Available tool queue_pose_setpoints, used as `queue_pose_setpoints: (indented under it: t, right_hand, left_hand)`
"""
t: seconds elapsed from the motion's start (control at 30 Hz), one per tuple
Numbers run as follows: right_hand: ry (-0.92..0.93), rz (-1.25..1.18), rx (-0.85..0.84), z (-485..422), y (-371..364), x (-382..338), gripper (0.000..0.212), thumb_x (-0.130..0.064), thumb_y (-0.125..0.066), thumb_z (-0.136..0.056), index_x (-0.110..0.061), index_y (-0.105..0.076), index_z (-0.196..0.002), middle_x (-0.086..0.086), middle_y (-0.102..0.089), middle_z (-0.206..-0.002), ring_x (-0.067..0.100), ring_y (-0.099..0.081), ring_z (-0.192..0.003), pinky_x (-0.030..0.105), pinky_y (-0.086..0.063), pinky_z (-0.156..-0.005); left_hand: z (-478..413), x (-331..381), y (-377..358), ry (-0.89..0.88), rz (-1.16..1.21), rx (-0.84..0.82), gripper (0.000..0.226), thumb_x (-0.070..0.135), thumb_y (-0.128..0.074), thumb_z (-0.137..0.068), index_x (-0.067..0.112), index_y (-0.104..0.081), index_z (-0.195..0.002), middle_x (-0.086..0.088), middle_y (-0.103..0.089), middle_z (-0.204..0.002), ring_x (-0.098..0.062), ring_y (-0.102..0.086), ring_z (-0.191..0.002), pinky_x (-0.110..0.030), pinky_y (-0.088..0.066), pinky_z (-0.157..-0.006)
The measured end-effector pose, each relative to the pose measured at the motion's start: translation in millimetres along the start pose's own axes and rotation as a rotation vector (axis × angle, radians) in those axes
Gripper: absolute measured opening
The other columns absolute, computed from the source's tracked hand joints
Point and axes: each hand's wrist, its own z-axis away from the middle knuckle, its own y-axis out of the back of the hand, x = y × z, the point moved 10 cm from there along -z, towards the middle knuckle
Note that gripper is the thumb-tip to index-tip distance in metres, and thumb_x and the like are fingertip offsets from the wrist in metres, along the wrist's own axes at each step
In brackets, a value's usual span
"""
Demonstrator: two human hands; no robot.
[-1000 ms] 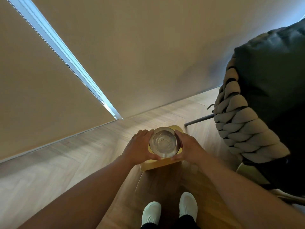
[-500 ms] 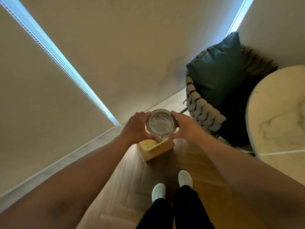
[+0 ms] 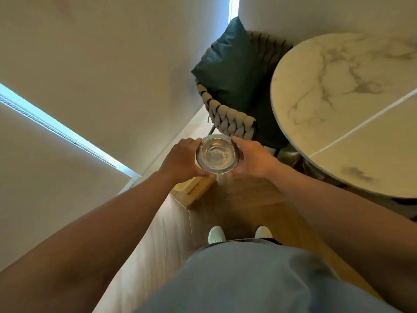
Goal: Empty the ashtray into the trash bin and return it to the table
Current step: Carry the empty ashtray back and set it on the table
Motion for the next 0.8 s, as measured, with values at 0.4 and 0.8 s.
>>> queue_pose_setpoints:
  t: [0.4,0.8]
  right_hand:
    - [-0.265,-0.082,0.223,157.0,27.4,95.4,0.095,-0.041,-0.094,-0.050,-0.029,-0.044,-0.129,-0.011,-0.062,-0.116,0.001,-0.053,-0.100,0.012,-0.039,-0.079]
    - [-0.363,-0.136,0.281,332.9,62.6,182.7,0.090,-0.040,-0.093,-0.053,-0.021,-0.049,-0.129,-0.011,-0.059,-0.107,0.006,-0.052,-0.091,0.021,-0.039,-0.074]
  left_hand:
    - [-3.2,132.1,-92.1,-0.271,0.026,-0.184,0.098,0.064,-0.083,-0.051,0.021,-0.047,-0.131,-0.003,-0.060,-0.122,-0.019,-0.053,-0.107,-0.033,-0.045,-0.090]
    - [29.0,286.2,-210.2,-0.391,0.001,-0.359,0.102,0.065,-0.082,-0.053,0.020,-0.043,-0.135,-0.002,-0.057,-0.128,-0.018,-0.051,-0.113,-0.043,-0.045,-0.098]
